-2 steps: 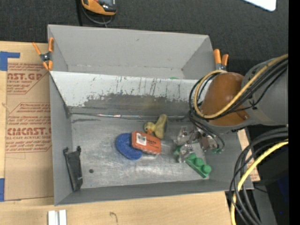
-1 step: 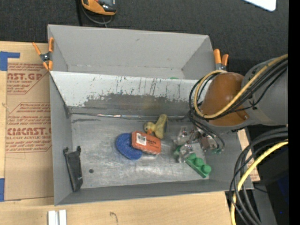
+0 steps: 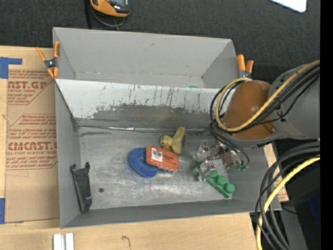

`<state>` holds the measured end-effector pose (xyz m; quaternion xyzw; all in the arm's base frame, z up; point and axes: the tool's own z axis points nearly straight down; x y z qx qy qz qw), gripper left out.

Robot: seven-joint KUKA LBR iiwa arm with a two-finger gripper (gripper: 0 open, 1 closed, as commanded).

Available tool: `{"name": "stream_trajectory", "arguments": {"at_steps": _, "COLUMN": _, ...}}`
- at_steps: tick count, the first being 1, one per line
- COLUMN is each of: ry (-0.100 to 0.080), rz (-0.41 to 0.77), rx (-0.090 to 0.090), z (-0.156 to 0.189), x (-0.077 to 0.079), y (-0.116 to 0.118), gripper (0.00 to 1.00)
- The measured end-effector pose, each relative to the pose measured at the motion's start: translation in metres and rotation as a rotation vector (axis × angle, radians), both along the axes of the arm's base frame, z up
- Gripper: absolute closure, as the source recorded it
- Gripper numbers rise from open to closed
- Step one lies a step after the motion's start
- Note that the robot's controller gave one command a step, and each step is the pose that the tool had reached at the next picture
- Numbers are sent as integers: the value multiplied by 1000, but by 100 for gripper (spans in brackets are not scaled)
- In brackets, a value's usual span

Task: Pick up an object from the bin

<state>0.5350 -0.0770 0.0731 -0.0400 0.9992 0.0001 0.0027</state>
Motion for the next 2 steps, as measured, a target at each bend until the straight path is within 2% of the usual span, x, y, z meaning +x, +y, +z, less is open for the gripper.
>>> {"name": "stream_trajectory", "arguments": {"at_steps": 1, "ry": 4, "rz": 20, "rx": 0, "z": 46, "x": -2, "y": 2, "gripper": 100}}
{"name": "stream_trajectory", "arguments": {"at_steps": 2, "ry": 3, "rz": 64, "rx": 0, "z": 153, "x": 6, "y": 26, "gripper": 100}}
